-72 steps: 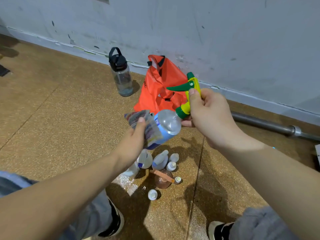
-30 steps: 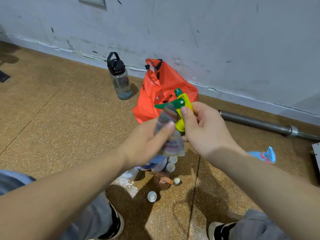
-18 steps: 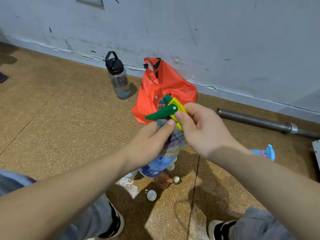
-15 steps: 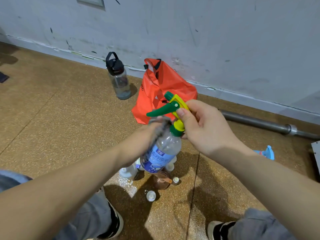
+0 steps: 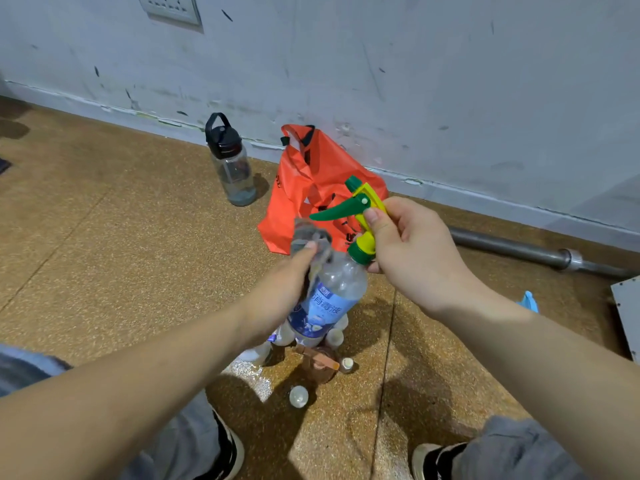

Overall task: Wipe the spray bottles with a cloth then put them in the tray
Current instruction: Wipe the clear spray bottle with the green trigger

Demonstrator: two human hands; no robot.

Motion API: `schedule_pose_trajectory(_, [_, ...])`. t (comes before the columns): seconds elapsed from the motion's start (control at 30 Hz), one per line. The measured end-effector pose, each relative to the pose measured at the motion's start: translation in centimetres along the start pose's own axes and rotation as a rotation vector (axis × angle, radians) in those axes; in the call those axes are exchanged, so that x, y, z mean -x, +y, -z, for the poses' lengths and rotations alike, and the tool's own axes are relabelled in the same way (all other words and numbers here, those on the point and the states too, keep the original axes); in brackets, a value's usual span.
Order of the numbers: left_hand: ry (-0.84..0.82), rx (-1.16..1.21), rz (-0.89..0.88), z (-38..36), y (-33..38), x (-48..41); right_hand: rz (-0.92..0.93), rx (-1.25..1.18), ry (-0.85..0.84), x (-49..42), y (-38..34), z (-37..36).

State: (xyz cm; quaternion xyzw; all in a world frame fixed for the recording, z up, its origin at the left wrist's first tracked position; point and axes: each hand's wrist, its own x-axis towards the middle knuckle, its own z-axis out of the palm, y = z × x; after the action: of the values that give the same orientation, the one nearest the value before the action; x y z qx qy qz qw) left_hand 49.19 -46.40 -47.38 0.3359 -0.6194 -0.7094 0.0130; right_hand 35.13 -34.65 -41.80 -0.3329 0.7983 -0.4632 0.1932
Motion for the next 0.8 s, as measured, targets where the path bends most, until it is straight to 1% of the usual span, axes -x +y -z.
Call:
schedule_pose_trajectory(0.07, [0.016, 0.033, 0.157, -0.6, 0.4, 0.1, -0.024, 0.008, 0.016, 0.0, 0.1, 0.0])
schedule_pose_trajectory(0.1, [0.050, 0.069, 0.194, -1.1, 0.7, 0.3, -0.039, 0.002, 0.026, 0.0, 0.1, 0.1])
schedule_pose_trajectory(0.13, [0.097, 0.075, 0.200, -1.6, 1.0, 0.6, -0.059, -0.011, 0.035, -0.1, 0.2, 0.2])
schedule_pose_trajectory(0.17, [0.153, 0.014, 0.164, -2.2, 1.4, 1.1, -0.088, -0.025, 0.044, -0.2, 0.3, 0.5])
schedule_pose_trajectory(0.2, [0.209, -0.120, 0.056, -2.6, 1.5, 1.3, -0.118, -0.040, 0.055, -0.2, 0.3, 0.8])
schedule_pose_trajectory(0.23, [0.223, -0.273, -0.097, -3.0, 1.5, 1.7, -0.143, -0.049, 0.069, -0.2, 0.4, 1.2])
schedule_pose_trajectory(0.27, [0.220, -0.420, -0.262, -3.3, 1.4, 1.9, -0.154, -0.041, 0.087, -0.1, 0.4, 1.5])
schedule_pose_trajectory(0.3, [0.203, -0.537, -0.389, -3.4, 1.6, 2.3, -0.147, -0.021, 0.108, 0.0, 0.4, 1.9])
schedule_pose_trajectory(0.33, [0.170, -0.608, -0.453, -3.5, 1.9, 2.6, -0.136, -0.002, 0.130, 0.3, 0.3, 2.3])
schedule_pose_trajectory(0.4, [0.104, -0.687, -0.522, -3.9, 2.2, 2.8, -0.158, 0.001, 0.172, 1.0, 0.3, 3.3])
schedule_pose_trajectory(0.5, [-0.032, -0.792, -0.690, -5.4, 2.1, 3.0, -0.272, -0.138, 0.260, 2.8, 0.8, 5.5])
schedule_pose_trajectory(0.53, [-0.070, -0.804, -0.709, -6.1, 1.9, 3.0, -0.307, -0.199, 0.290, 3.6, 0.9, 6.3])
schedule_pose_trajectory(0.63, [-0.144, -0.666, -0.603, -7.5, 1.7, 2.3, -0.384, -0.312, 0.378, 5.9, 1.4, 8.1])
schedule_pose_trajectory(0.73, [-0.154, -0.398, -0.287, -9.5, 2.4, 1.4, -0.415, -0.262, 0.452, 8.0, 1.9, 9.6])
schedule_pose_trajectory(0.8, [-0.106, -0.263, -0.055, -11.2, 2.7, 1.0, -0.413, -0.240, 0.474, 9.0, 2.1, 10.4])
